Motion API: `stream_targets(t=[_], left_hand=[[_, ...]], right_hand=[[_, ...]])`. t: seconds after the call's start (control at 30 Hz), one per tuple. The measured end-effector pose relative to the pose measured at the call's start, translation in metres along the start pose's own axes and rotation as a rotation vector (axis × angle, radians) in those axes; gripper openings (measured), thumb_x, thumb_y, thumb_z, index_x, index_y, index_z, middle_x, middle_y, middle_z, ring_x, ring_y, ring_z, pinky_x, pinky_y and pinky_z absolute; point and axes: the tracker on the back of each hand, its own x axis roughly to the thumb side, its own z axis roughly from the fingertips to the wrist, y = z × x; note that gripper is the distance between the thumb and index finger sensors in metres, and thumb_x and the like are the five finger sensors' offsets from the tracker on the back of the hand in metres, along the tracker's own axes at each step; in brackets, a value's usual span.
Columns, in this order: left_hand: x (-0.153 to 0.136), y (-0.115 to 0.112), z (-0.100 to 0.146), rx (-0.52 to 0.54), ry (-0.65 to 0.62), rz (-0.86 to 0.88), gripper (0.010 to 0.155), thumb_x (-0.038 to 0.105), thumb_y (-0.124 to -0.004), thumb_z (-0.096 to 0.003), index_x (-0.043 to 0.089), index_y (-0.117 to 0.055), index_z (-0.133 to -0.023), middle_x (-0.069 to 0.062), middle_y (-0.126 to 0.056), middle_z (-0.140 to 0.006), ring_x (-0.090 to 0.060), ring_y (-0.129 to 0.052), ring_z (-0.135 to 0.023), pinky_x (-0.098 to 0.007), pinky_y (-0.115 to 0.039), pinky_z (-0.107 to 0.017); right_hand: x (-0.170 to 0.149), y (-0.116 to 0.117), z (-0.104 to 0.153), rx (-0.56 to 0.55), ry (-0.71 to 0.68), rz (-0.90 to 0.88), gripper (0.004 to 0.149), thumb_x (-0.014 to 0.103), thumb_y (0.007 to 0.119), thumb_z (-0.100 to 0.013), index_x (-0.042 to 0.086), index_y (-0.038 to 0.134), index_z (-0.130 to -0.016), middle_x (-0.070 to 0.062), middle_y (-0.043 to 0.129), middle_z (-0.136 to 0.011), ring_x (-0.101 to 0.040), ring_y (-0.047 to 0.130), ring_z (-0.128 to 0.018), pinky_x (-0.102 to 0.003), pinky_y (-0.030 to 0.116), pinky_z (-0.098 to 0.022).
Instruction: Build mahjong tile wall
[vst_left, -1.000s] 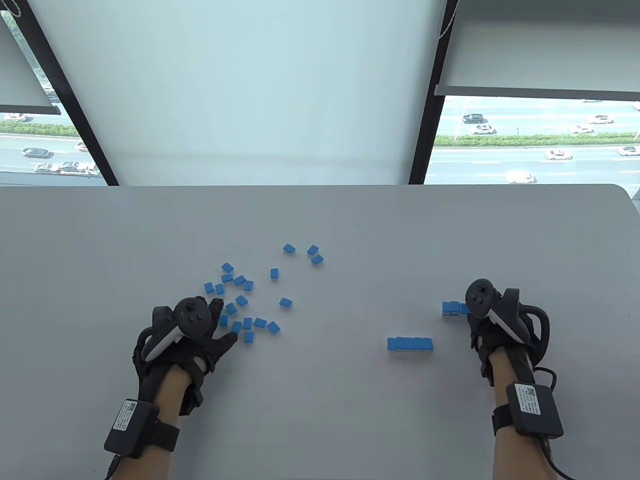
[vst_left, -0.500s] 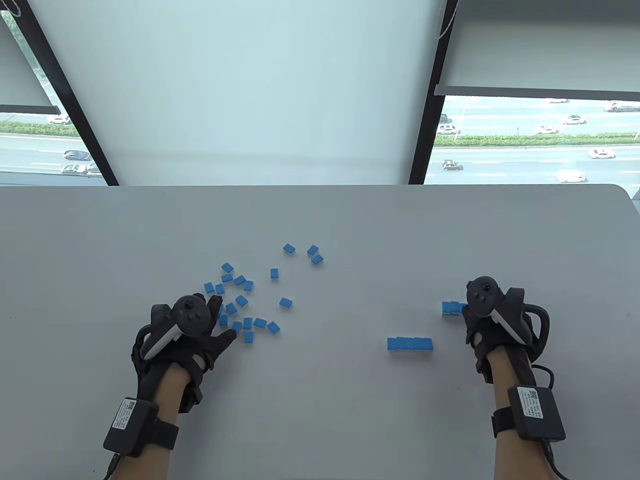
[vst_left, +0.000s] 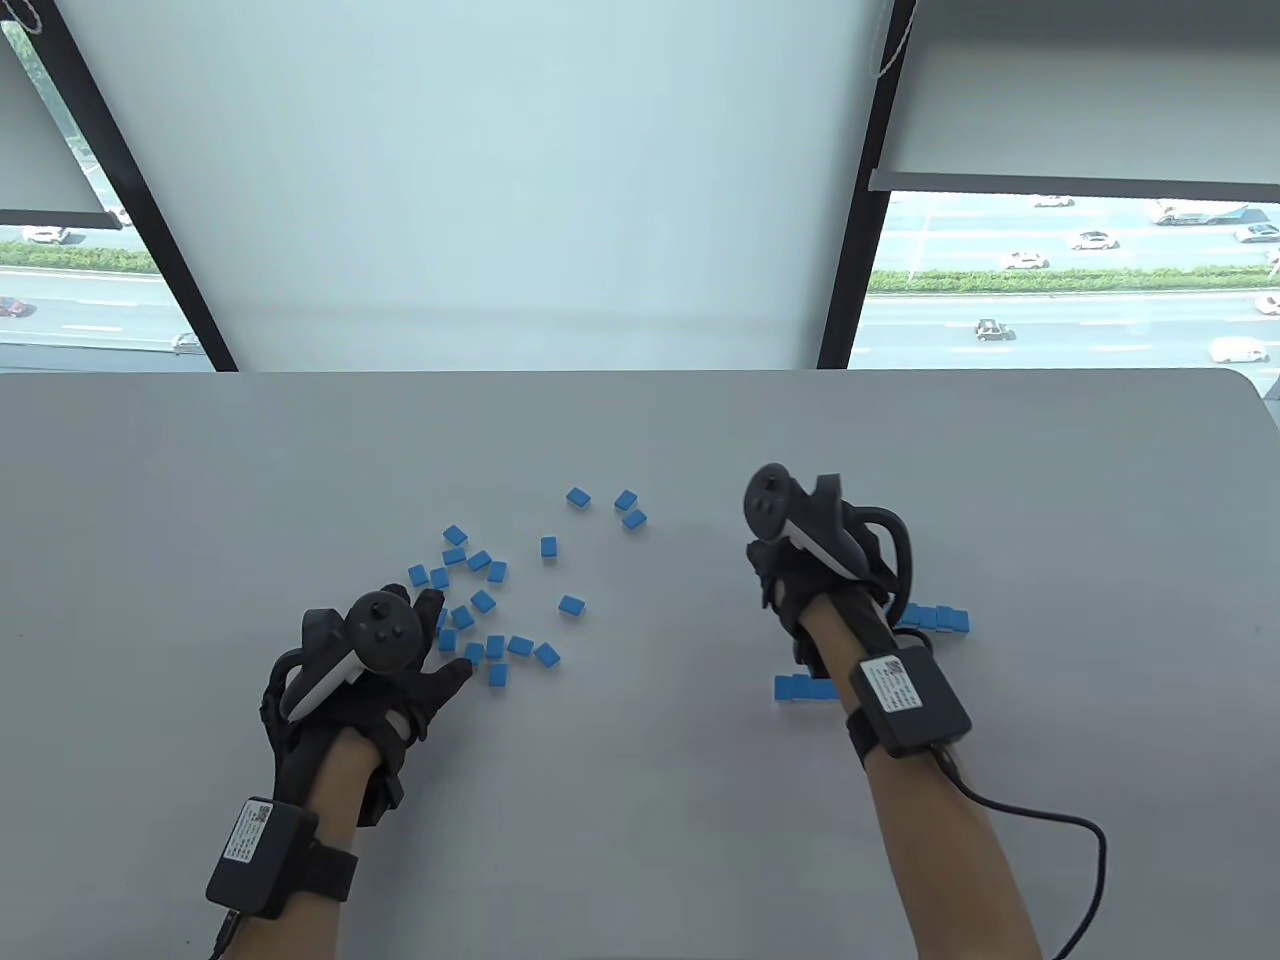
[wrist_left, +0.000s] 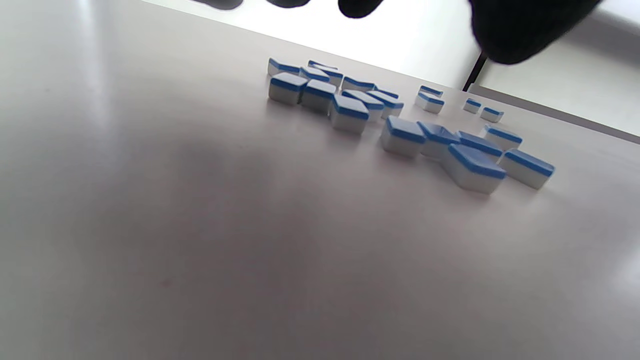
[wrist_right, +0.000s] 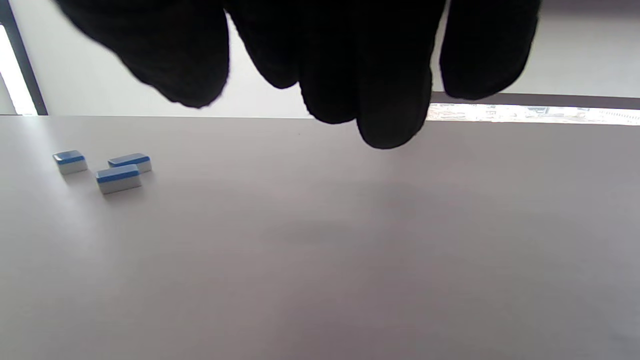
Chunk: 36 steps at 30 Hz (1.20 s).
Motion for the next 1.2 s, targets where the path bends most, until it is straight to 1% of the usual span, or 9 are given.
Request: stream_targets(t=[0.27,0.5,0.57,0.63,0.73,0.8,0.9,1.07,1.2], left_hand=[[0.003,-0.001,-0.001,0.000,-0.015,-0.005,0.085,0.068,-0.065,-0.0432,0.032,-0.032,-0.112,-0.007,-0.026,-0.120,-0.048,-0.032,-0.107,-0.076,-0.024,-0.065],[0.004,-0.001,-0.001,-0.001,-0.017,-0.005,0.085,0.068,-0.065,-0.0431,0.032,-0.032,-0.112,-0.007,-0.026,-0.120,-0.048,-0.032,-0.106,-0.076,-0.024,-0.065],[0.004,-0.001,-0.001,-0.003,-0.017,-0.010,0.085,0.068,-0.065,-0.0431,0.032,-0.032,-0.112,-0.007,-0.026,-0.120,-0.048,-0.032,-0.107,-0.076,-0.024,-0.065],[0.005,-0.001,-0.001,0.000,-0.016,-0.013,0.085,0.068,-0.065,-0.0431,0.032,-0.032,-0.112,-0.007,-0.026,-0.120,-0.048,-0.032,-0.107,-0.076,-0.024,-0.065],[0.005,-0.001,-0.001,0.000,-0.014,-0.016,0.085,0.068,-0.065,-0.0432,0.032,-0.032,-0.112,-0.007,-0.026,-0.120,-0.048,-0.032,-0.106,-0.076,-0.024,-0.065],[0.005,-0.001,-0.001,-0.001,-0.013,-0.015,0.085,0.068,-0.065,-0.0432,0.032,-0.032,-0.112,-0.007,-0.026,-0.120,-0.048,-0.032,-0.107,-0.076,-0.024,-0.065],[0.005,-0.001,-0.001,0.002,-0.016,-0.011,0.085,0.068,-0.065,-0.0432,0.032,-0.032,-0.112,-0.007,-0.026,-0.120,-0.048,-0.032,-0.107,-0.076,-0.024,-0.065],[0.006,-0.001,-0.001,0.005,-0.023,-0.014,0.084,0.068,-0.065,-0.0432,0.032,-0.032,-0.112,-0.007,-0.026,-0.120,-0.048,-0.032,-0.107,-0.076,-0.024,-0.065],[0.007,-0.002,-0.001,0.005,-0.026,-0.021,0.084,0.068,-0.065,-0.0432,0.032,-0.032,-0.112,-0.007,-0.026,-0.120,-0.048,-0.032,-0.107,-0.076,-0.024,-0.065]], right_hand=[[0.075,0.030,-0.047,0.110,0.079,0.016,0.070,0.054,0.083,-0.041,0.029,0.059,-0.101,0.001,0.071,-0.100,-0.027,0.089,-0.079,-0.050,0.072,-0.064],[0.100,0.046,-0.062,0.121,0.157,0.064,0.074,0.055,0.084,-0.040,0.025,0.054,-0.101,0.000,0.071,-0.095,-0.024,0.090,-0.070,-0.048,0.074,-0.063],[0.104,0.048,-0.062,0.123,0.169,0.105,0.069,0.052,0.081,-0.042,0.026,0.055,-0.100,0.002,0.071,-0.093,-0.022,0.089,-0.067,-0.047,0.074,-0.063],[0.106,0.049,-0.057,0.138,0.201,0.059,0.062,0.045,0.081,-0.044,0.024,0.057,-0.098,0.001,0.073,-0.089,-0.021,0.090,-0.062,-0.047,0.075,-0.060],[0.105,0.045,-0.053,0.136,0.200,0.080,0.062,0.042,0.083,-0.043,0.023,0.058,-0.096,0.001,0.076,-0.086,-0.019,0.093,-0.057,-0.046,0.078,-0.058],[0.101,0.039,-0.049,0.164,0.178,0.078,0.061,0.041,0.083,-0.044,0.022,0.059,-0.096,0.000,0.077,-0.085,-0.019,0.093,-0.056,-0.046,0.079,-0.057],[0.093,0.019,-0.039,0.123,0.084,0.080,0.060,0.041,0.082,-0.044,0.022,0.058,-0.096,0.001,0.077,-0.084,-0.020,0.093,-0.056,-0.046,0.078,-0.057],[0.063,-0.027,-0.009,-0.038,-0.067,0.114,0.060,0.041,0.083,-0.042,0.022,0.060,-0.095,0.001,0.078,-0.083,-0.020,0.094,-0.055,-0.046,0.080,-0.055],[0.017,-0.057,0.025,-0.138,-0.099,0.110,0.060,0.040,0.084,-0.042,0.024,0.060,-0.095,0.001,0.078,-0.084,-0.020,0.094,-0.056,-0.046,0.079,-0.055]])
